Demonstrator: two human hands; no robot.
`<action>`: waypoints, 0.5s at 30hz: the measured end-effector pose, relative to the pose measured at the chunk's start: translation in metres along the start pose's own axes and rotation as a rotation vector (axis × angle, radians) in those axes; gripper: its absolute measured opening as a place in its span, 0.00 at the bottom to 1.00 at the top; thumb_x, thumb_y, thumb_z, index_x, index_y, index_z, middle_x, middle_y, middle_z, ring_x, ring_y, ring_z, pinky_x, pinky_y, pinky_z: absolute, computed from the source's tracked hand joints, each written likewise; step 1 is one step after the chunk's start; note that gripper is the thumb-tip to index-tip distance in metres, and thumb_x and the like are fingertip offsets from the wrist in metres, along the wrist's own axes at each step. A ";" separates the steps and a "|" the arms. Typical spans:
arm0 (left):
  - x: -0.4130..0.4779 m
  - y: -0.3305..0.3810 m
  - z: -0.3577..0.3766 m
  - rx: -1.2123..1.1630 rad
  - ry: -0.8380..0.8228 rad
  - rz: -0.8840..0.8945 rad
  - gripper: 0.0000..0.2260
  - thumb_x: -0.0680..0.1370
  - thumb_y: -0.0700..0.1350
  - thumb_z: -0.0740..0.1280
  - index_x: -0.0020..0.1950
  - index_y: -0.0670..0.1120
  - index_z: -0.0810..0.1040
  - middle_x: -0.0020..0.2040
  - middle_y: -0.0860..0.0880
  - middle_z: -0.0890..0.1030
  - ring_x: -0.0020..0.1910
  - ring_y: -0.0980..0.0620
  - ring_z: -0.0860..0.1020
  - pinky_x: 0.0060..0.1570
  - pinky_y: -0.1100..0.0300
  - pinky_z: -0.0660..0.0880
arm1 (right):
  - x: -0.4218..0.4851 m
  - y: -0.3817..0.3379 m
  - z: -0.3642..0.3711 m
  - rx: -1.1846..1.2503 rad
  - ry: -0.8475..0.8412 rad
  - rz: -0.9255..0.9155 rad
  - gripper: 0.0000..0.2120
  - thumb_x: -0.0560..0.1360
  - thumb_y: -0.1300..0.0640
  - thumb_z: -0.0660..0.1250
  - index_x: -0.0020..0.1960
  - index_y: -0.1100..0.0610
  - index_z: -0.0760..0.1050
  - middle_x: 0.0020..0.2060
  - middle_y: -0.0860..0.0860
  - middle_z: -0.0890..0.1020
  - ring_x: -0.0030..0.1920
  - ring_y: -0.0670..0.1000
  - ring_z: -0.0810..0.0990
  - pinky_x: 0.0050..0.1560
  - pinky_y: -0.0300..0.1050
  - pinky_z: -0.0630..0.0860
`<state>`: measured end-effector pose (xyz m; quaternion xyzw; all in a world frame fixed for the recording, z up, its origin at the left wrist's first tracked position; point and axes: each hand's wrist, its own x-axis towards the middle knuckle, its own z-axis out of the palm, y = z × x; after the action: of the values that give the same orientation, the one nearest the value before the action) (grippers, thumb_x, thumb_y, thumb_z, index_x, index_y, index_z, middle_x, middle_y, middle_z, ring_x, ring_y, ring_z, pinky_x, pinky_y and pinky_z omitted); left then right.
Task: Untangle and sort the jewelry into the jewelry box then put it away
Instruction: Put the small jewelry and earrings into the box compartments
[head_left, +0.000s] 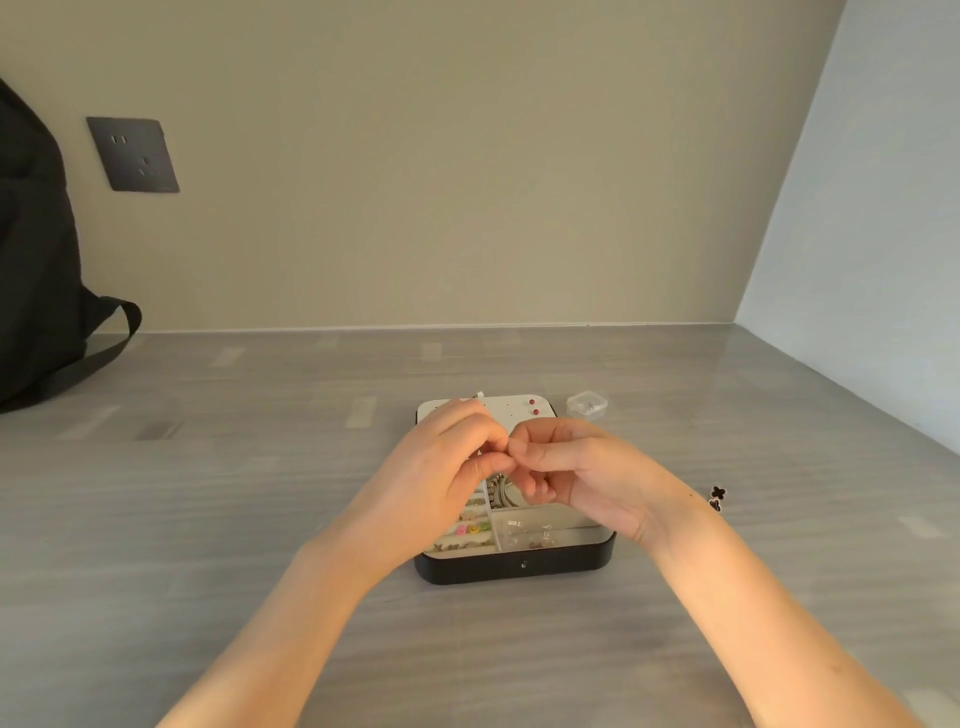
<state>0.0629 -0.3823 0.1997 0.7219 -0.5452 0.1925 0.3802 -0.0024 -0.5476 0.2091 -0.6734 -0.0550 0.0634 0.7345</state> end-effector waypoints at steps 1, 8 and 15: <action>0.000 0.003 0.000 -0.035 0.010 -0.015 0.11 0.76 0.48 0.60 0.42 0.42 0.75 0.38 0.57 0.71 0.39 0.60 0.69 0.40 0.73 0.65 | 0.001 0.000 0.000 0.029 -0.024 0.001 0.09 0.71 0.56 0.66 0.33 0.56 0.75 0.26 0.51 0.72 0.29 0.47 0.67 0.33 0.38 0.63; 0.002 0.009 0.010 -0.033 0.135 -0.077 0.05 0.78 0.46 0.58 0.44 0.48 0.71 0.41 0.56 0.71 0.42 0.60 0.71 0.43 0.72 0.66 | 0.009 0.015 0.010 0.560 -0.210 0.000 0.12 0.67 0.56 0.75 0.37 0.59 0.73 0.26 0.51 0.71 0.28 0.47 0.67 0.31 0.39 0.67; 0.003 -0.001 -0.011 -0.109 0.388 -0.372 0.06 0.78 0.42 0.63 0.42 0.48 0.73 0.37 0.57 0.74 0.36 0.65 0.71 0.39 0.74 0.66 | 0.001 -0.001 -0.005 0.765 -0.110 -0.217 0.08 0.70 0.54 0.72 0.38 0.56 0.76 0.29 0.49 0.71 0.31 0.48 0.69 0.37 0.41 0.69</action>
<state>0.0666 -0.3760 0.2080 0.7380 -0.3296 0.2244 0.5444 -0.0006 -0.5527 0.2100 -0.3371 -0.1372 0.0375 0.9307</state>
